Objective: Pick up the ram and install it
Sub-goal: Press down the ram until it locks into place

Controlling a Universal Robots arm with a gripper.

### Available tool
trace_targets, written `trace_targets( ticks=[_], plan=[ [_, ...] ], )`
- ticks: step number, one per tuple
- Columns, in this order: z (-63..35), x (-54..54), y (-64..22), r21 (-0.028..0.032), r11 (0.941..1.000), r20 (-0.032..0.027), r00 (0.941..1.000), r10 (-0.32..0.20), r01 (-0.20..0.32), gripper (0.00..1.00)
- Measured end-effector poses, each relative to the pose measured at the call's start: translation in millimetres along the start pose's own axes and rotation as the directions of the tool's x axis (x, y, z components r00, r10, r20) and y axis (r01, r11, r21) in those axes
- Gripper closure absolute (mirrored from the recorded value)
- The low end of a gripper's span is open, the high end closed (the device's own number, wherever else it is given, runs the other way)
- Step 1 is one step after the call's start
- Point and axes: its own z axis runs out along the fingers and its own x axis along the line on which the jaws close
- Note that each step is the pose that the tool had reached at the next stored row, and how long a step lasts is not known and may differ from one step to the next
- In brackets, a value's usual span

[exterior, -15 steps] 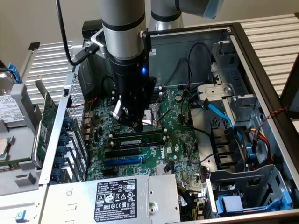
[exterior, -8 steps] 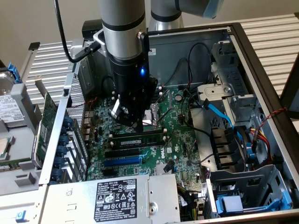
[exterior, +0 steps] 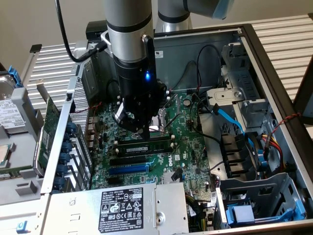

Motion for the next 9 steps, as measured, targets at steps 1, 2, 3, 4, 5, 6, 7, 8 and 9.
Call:
trace_targets(
  ticks=[1, 2, 3, 4, 5, 6, 7, 8, 9],
  plan=[
    [0.0, 0.0, 0.0, 0.0004, 0.9999, -0.0002, 0.9999, 0.013, -0.013, 0.90],
    [0.0, 0.0, 0.0, 0.0007, 0.9997, -0.0003, 0.9997, 0.026, -0.026, 0.90],
    [0.0, 0.0, 0.0, 0.0010, 0.9992, -0.0005, 0.9992, 0.039, -0.039, 0.90],
    [0.0, 0.0, 0.0, 0.0013, 0.9986, -0.0006, 0.9986, 0.052, -0.052, 0.90],
    [0.0, 0.0, 0.0, 0.0016, 0.9979, -0.0008, 0.9979, 0.065, -0.065, 0.90],
    [0.0, 0.0, 0.0, 0.0019, 0.9970, -0.0009, 0.9970, 0.078, -0.078, 0.90],
    [0.0, 0.0, 0.0, 0.0022, 0.9958, -0.0010, 0.9959, 0.091, -0.091, 0.90],
    [0.1, 0.0, 0.0, 0.0026, 0.9944, -0.0011, 0.9944, 0.106, -0.106, 0.90],
    [0.1, 0.0, 0.0, 0.0029, 0.9928, -0.0012, 0.9928, 0.120, -0.120, 0.90]
  ],
)
